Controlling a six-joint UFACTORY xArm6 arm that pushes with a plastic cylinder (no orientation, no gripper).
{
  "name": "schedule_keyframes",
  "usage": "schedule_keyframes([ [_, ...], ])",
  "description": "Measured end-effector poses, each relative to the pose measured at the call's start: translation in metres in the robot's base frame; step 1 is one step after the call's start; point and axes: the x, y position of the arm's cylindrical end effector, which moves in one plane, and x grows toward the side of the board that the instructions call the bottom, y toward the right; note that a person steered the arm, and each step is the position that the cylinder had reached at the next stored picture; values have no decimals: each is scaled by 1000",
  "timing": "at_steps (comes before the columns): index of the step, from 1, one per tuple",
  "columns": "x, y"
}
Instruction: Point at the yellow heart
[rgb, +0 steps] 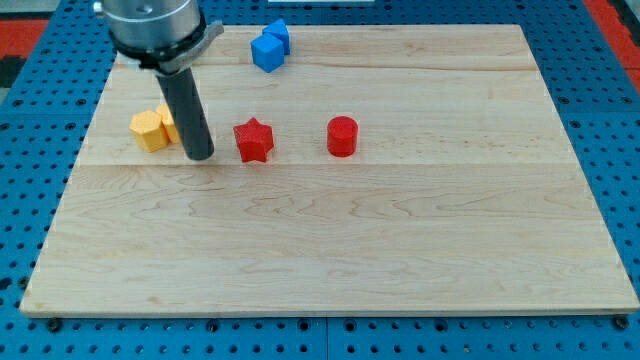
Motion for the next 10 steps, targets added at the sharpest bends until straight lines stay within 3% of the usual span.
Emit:
schedule_keyframes([
  [2, 0, 153],
  [3, 5, 94],
  [7, 6, 47],
  [8, -42, 54],
  [9, -79, -5],
  [10, -69, -68],
])
